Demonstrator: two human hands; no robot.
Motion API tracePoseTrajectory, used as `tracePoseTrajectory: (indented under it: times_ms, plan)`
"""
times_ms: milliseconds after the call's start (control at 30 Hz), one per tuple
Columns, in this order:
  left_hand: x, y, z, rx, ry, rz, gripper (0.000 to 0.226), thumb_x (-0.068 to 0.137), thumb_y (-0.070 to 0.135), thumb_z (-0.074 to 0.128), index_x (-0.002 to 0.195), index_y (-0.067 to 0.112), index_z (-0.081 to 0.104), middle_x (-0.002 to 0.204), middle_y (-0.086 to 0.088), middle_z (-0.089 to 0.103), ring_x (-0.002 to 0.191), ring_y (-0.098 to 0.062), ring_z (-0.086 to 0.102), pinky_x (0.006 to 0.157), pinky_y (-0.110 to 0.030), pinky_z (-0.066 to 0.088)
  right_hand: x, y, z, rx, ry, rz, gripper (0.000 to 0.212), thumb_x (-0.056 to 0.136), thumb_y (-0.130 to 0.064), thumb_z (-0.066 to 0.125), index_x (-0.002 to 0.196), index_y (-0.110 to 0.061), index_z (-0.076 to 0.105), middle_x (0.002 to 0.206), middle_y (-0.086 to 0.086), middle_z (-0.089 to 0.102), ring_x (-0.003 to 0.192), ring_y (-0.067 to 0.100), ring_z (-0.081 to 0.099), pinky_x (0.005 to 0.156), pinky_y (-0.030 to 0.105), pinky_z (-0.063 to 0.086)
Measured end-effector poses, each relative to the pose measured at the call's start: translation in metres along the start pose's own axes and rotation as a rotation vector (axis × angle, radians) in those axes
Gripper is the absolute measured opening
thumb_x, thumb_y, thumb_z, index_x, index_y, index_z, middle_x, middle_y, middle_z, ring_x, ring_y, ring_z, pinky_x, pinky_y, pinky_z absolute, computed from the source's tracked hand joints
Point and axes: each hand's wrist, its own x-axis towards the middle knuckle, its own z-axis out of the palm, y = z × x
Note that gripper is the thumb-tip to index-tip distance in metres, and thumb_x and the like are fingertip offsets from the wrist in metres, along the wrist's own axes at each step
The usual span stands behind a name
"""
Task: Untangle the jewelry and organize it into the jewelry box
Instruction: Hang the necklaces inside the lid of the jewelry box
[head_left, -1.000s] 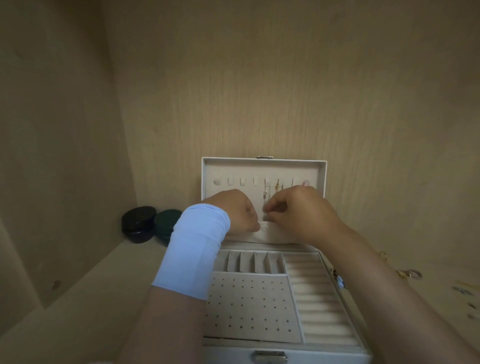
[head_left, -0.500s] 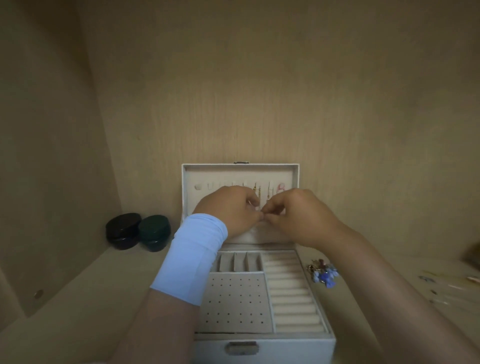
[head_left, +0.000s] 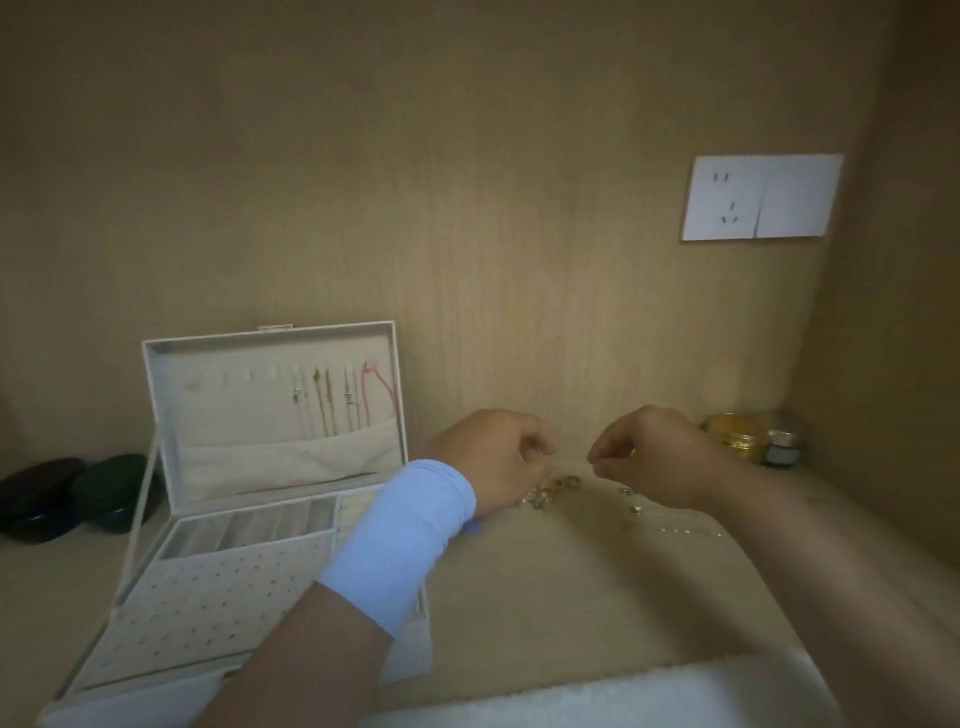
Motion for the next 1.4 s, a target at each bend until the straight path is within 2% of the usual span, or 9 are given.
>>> tracePoseTrajectory:
  times_ms: [167, 333, 433, 600, 733, 900, 1167, 1233, 1400]
  plan:
    - [0.025, 0.034, 0.067, 0.085, -0.145, 0.013, 0.019, 0.088, 0.029, 0.058, 0.100, 0.033, 0.071, 0.108, 0.010, 0.070, 0.098, -0.017, 0.063, 0.089, -0.027, 0.049, -0.017, 0.052, 0.013, -0.108, -0.037, 0.089, 0.008, 0.082, -0.031, 0.072, 0.084, -0.027, 0.079, 0.069, -0.016, 0.065, 0.073, 0.005, 0.063, 0.063, 0.022, 0.049]
    - [0.036, 0.049, 0.105, 0.117, -0.171, -0.017, 0.029, 0.089, 0.024, 0.053, 0.111, 0.030, 0.071, 0.118, 0.001, 0.068, 0.109, -0.023, 0.062, 0.097, -0.032, 0.049, -0.020, 0.074, 0.024, -0.098, -0.077, 0.149, 0.014, 0.079, -0.032, 0.069, 0.087, -0.036, 0.080, 0.087, -0.012, 0.074, 0.085, 0.011, 0.068, 0.077, 0.028, 0.056]
    - [0.045, 0.048, 0.117, 0.124, -0.162, -0.034, 0.031, 0.089, 0.022, 0.058, 0.118, 0.026, 0.069, 0.116, -0.002, 0.068, 0.110, -0.023, 0.062, 0.097, -0.032, 0.049, -0.017, 0.079, 0.031, -0.074, -0.082, 0.144, 0.017, 0.076, -0.030, 0.069, 0.087, -0.037, 0.079, 0.093, -0.011, 0.075, 0.088, 0.012, 0.068, 0.079, 0.030, 0.056]
    - [0.051, 0.044, 0.125, 0.209, -0.113, -0.053, 0.020, 0.089, 0.017, 0.056, 0.094, 0.017, 0.075, 0.104, -0.006, 0.069, 0.098, -0.026, 0.065, 0.085, -0.031, 0.052, -0.017, 0.081, 0.037, -0.020, -0.060, 0.141, 0.011, 0.081, -0.031, 0.070, 0.085, -0.034, 0.079, 0.093, -0.012, 0.074, 0.091, 0.013, 0.067, 0.082, 0.032, 0.056]
    - [0.046, 0.043, 0.128, 0.446, 0.005, 0.042, 0.025, 0.097, 0.022, 0.045, 0.108, 0.017, 0.067, 0.111, -0.006, 0.061, 0.102, -0.029, 0.059, 0.079, -0.035, 0.046, -0.019, 0.076, 0.038, 0.002, -0.055, 0.101, 0.011, 0.083, -0.029, 0.069, 0.086, -0.032, 0.079, 0.093, -0.012, 0.074, 0.092, 0.012, 0.066, 0.078, 0.028, 0.053]
    - [0.041, 0.033, 0.131, 0.521, -0.049, 0.051, 0.025, 0.100, 0.019, 0.040, 0.115, 0.011, 0.058, 0.115, -0.009, 0.054, 0.109, -0.030, 0.053, 0.077, -0.039, 0.041, -0.022, 0.069, 0.040, -0.009, -0.043, 0.065, 0.014, 0.085, -0.032, 0.068, 0.094, -0.034, 0.079, 0.100, -0.014, 0.074, 0.096, 0.012, 0.065, 0.083, 0.030, 0.054]
    - [0.029, 0.029, 0.102, -0.086, -0.044, -0.096, 0.017, 0.096, 0.018, 0.042, 0.090, 0.021, 0.058, 0.099, 0.003, 0.063, 0.094, -0.018, 0.059, 0.089, -0.026, 0.046, -0.021, 0.059, 0.046, 0.117, 0.010, -0.015, 0.013, 0.086, -0.039, 0.071, 0.078, -0.028, 0.076, 0.072, -0.010, 0.068, 0.070, 0.005, 0.057, 0.064, 0.025, 0.042]
    - [0.024, 0.027, 0.088, -0.228, 0.007, -0.117, 0.019, 0.097, 0.022, 0.046, 0.083, 0.021, 0.058, 0.082, 0.008, 0.062, 0.079, -0.013, 0.057, 0.076, -0.014, 0.042, -0.023, 0.051, 0.042, 0.337, 0.002, -0.037, 0.013, 0.086, -0.030, 0.075, 0.078, -0.020, 0.079, 0.064, -0.003, 0.066, 0.061, 0.003, 0.049, 0.061, 0.025, 0.040]
    - [0.008, 0.013, 0.045, -0.534, 0.033, -0.071, 0.026, 0.100, 0.016, 0.049, 0.075, 0.016, 0.057, 0.062, 0.009, 0.058, 0.049, -0.006, 0.050, 0.053, -0.017, 0.041, -0.031, 0.016, 0.027, 0.743, -0.053, -0.077, 0.013, 0.090, -0.011, 0.072, 0.081, -0.005, 0.077, 0.061, -0.006, 0.068, 0.053, 0.002, 0.051, 0.054, 0.014, 0.043]
